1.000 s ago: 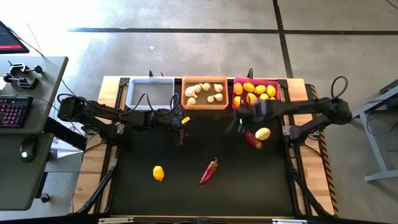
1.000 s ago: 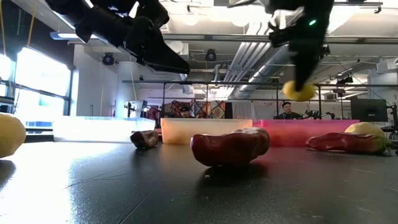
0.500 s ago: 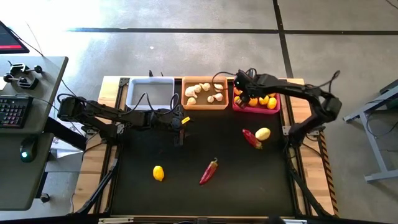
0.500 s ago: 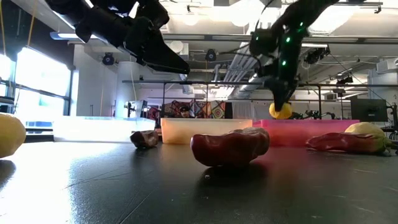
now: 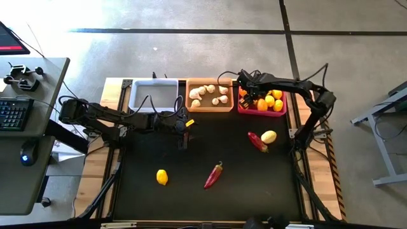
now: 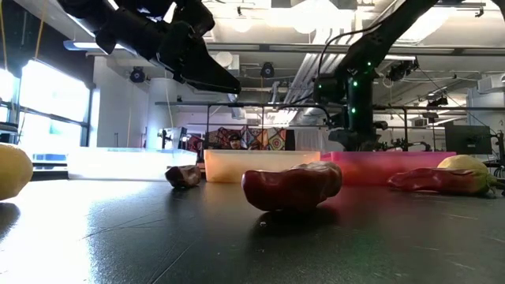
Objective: Sort produce into baskets
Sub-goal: Put the orange lemon into the pink bin, then put the yellow lemon into the pink bin
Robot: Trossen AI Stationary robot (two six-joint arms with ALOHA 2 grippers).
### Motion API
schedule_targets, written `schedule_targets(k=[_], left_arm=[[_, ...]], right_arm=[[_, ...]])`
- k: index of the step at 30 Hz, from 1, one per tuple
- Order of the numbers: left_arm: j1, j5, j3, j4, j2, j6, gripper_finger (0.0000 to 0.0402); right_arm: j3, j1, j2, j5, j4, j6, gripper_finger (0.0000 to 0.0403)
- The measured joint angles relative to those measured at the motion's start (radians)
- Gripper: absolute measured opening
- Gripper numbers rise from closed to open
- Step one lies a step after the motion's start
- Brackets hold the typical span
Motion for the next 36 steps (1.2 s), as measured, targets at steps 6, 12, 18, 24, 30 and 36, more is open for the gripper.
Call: schedule_targets(k=[6,12,18,24,30,36], left_arm=[[0.0,0.0,0.0,0.0,0.0,0.0,0.0248],[0.0,-0.009,0.0,0.002,0.0,0.001,0.0248],[0.0,-0.017,0.0,-0.001,0.0,-0.006,0.0248],[-0.017,0.036,0.0,-0.046,0.0,0.029,0.0248],[-0.073,-0.01,0.0,-0.09,0.0,0.158,0.0231],[-0.145,-0.035,0.121,-0.467,-0.001,0.139,0.0165]], right_arm=[[0.001,0.022,-0.003,0.04,0.0,-0.048,0.0225],[0.021,0.07,-0.056,0.166,-0.004,-0.116,0.0248],[-0.041,0.095,-0.166,0.169,0.051,-0.088,0.0247],[-0.271,0.164,-0.398,0.145,0.367,-0.075,0.0248],[-0.486,0.307,-0.65,0.116,0.667,-0.034,0.0248],[-0.621,0.441,-0.81,-0.054,0.856,0.011,0.0248]])
